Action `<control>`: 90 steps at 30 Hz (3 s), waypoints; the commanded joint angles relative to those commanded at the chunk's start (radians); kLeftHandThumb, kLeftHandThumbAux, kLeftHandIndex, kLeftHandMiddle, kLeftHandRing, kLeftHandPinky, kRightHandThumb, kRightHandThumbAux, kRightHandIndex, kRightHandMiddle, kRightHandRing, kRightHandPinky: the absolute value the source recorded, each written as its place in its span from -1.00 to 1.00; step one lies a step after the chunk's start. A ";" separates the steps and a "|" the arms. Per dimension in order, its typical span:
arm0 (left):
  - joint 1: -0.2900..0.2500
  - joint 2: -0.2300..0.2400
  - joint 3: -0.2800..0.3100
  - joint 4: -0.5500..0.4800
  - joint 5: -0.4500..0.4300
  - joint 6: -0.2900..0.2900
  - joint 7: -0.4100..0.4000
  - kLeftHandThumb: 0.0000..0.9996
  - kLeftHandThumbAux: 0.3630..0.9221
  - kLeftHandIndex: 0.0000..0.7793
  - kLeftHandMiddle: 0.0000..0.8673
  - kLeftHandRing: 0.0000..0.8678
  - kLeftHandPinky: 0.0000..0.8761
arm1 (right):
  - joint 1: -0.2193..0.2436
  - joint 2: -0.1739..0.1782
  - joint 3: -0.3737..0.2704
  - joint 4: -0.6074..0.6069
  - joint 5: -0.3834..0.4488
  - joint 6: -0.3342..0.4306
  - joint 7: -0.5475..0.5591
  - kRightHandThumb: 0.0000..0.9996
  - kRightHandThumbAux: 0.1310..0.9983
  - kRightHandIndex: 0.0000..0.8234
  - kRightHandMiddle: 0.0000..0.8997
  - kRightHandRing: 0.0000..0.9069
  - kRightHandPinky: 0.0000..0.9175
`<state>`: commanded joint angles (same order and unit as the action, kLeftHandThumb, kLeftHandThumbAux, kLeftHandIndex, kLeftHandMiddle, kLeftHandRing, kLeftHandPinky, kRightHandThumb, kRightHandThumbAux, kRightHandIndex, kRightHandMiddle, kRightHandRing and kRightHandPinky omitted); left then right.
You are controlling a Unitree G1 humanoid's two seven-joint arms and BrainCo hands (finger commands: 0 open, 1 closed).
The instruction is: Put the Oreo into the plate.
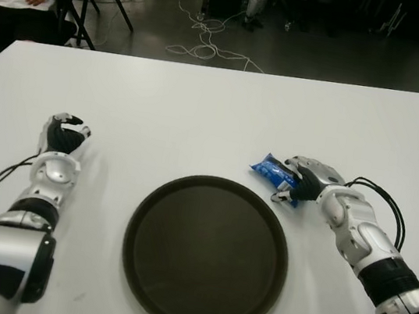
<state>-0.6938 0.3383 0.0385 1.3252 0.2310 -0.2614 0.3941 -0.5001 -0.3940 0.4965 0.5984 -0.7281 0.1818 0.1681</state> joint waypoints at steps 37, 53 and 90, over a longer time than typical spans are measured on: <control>0.002 -0.004 0.022 0.000 -0.016 -0.009 -0.012 0.36 0.27 0.02 -0.31 -0.21 -0.14 | -0.059 0.035 -0.004 0.123 0.013 -0.041 -0.016 -0.80 0.11 -1.00 -1.00 -1.00 -1.00; 0.002 -0.001 0.015 -0.001 -0.008 -0.003 -0.013 0.35 0.28 0.02 -0.33 -0.24 -0.20 | -0.059 0.045 -0.013 0.141 0.019 -0.043 -0.043 -0.85 0.12 -0.99 -0.98 -0.97 -0.91; 0.003 -0.001 0.007 -0.001 -0.003 -0.005 -0.001 0.35 0.28 0.02 -0.32 -0.22 -0.19 | -0.022 0.103 -0.123 0.202 0.104 -0.190 -0.413 0.39 0.36 0.04 0.52 0.50 0.43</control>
<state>-0.6907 0.3377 0.0454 1.3245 0.2281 -0.2662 0.3927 -0.5224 -0.2908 0.3738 0.7999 -0.6238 -0.0085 -0.2453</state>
